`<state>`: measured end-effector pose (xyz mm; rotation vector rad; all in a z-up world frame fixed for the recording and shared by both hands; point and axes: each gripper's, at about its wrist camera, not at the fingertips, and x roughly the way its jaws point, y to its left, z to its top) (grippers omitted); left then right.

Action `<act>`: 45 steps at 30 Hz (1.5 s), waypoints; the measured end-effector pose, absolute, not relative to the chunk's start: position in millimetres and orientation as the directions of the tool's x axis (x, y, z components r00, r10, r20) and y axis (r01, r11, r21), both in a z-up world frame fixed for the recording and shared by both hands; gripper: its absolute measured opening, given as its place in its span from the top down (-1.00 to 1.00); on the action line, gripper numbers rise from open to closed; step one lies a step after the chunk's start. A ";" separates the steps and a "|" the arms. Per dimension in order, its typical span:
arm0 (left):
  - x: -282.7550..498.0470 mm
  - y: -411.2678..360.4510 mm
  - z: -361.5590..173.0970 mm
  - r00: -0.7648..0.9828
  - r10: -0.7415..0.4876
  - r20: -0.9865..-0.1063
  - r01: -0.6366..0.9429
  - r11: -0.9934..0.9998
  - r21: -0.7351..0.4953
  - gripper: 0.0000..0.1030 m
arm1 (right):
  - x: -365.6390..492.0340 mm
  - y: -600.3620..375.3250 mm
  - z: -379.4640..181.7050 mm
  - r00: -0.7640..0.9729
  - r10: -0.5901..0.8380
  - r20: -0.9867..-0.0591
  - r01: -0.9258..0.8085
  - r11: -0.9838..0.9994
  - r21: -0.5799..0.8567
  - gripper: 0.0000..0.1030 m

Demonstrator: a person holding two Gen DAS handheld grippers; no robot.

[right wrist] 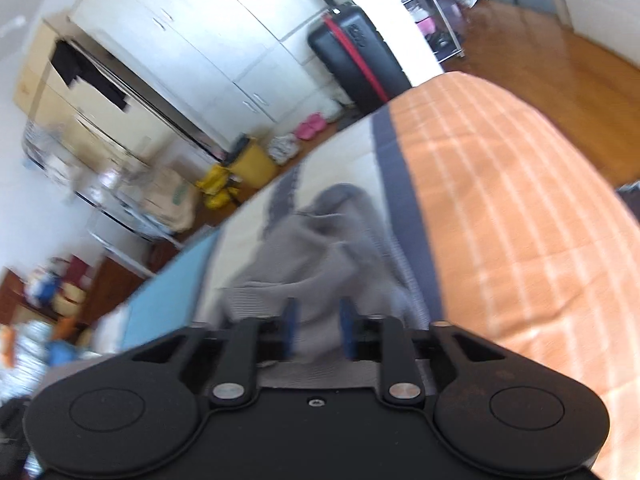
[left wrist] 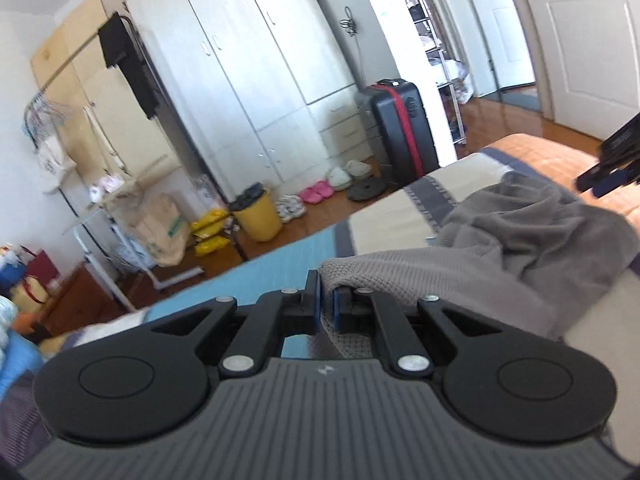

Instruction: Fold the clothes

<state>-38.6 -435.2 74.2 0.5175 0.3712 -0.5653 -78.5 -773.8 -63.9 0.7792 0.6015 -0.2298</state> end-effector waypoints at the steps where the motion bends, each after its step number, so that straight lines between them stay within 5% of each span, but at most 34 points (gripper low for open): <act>1: -40.7 -435.9 74.4 0.788 -0.411 -0.459 0.589 0.721 0.365 0.90 | -75.9 -773.8 -65.2 0.803 0.008 -0.596 0.413 0.713 0.566 0.07; 12: -38.3 -422.7 88.5 0.786 -0.446 -0.428 0.594 0.737 0.323 0.90 | -65.0 -771.6 -80.1 0.762 -0.055 -0.646 0.433 0.785 0.444 -0.16; 19: -55.3 -399.4 116.5 0.871 -0.407 -0.274 0.490 0.765 0.419 0.90 | -62.1 -761.1 -79.9 0.755 -0.059 -0.653 0.426 0.802 0.419 -0.16; 29: -61.7 -362.9 131.2 0.669 -0.621 -0.408 0.702 0.709 0.072 0.90 | -88.6 -755.2 -51.7 0.818 0.021 -0.575 0.377 0.736 0.562 -0.17; 32: -63.8 -353.2 129.6 0.584 -0.685 -0.436 0.747 0.663 -0.041 0.90 | -99.5 -763.5 -54.0 0.832 0.069 -0.551 0.399 0.614 0.681 -0.35; 36: -79.6 -348.2 118.5 0.507 -0.733 -0.453 0.800 0.596 -0.069 0.90 | -109.2 -771.6 -63.2 0.863 0.145 -0.484 0.374 0.459 0.805 -0.41; 45: -135.1 -321.5 109.7 0.246 -0.840 -0.483 0.943 0.323 -0.080 0.90 | -121.2 -762.9 -49.8 0.829 0.158 -0.537 0.378 0.550 0.745 -0.43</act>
